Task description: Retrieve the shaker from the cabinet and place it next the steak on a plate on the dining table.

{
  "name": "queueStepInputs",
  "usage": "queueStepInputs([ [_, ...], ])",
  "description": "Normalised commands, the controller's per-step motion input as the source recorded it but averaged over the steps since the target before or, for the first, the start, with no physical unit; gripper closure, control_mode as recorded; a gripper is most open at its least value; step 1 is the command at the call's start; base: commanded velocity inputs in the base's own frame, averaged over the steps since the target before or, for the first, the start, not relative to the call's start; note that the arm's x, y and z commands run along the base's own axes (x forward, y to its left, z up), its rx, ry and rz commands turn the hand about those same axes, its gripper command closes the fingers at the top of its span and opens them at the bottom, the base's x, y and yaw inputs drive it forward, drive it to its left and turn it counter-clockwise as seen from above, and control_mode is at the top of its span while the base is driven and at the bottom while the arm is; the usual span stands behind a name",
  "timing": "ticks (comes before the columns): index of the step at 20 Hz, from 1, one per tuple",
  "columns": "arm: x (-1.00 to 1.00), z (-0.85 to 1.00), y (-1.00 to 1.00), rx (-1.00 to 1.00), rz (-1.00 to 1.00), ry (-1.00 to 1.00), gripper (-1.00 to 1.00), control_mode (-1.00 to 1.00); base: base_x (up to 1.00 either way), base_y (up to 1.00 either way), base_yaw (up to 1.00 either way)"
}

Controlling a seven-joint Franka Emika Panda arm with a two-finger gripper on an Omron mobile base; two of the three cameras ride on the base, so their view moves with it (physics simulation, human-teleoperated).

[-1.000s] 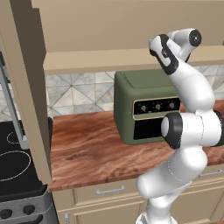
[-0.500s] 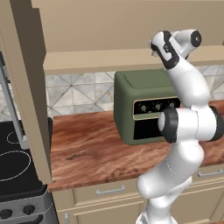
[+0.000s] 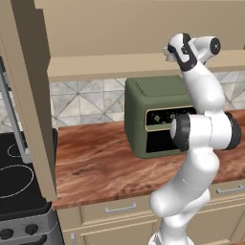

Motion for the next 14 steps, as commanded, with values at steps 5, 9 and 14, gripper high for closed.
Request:
queueStepInputs([
  [5, 0.24, -0.13, 0.0, 0.0, 0.01, 0.0, -1.0, -1.0, 0.0, 0.0, 0.0],
  [9, 0.24, -0.13, 0.0, 0.0, 0.0, 0.0, -1.0, -1.0, 0.0, 0.0, 0.0],
  [14, 0.08, -0.23, 0.21, 0.0, 0.0, 0.0, 1.0, -1.0, 0.0, 0.0, 0.0],
])
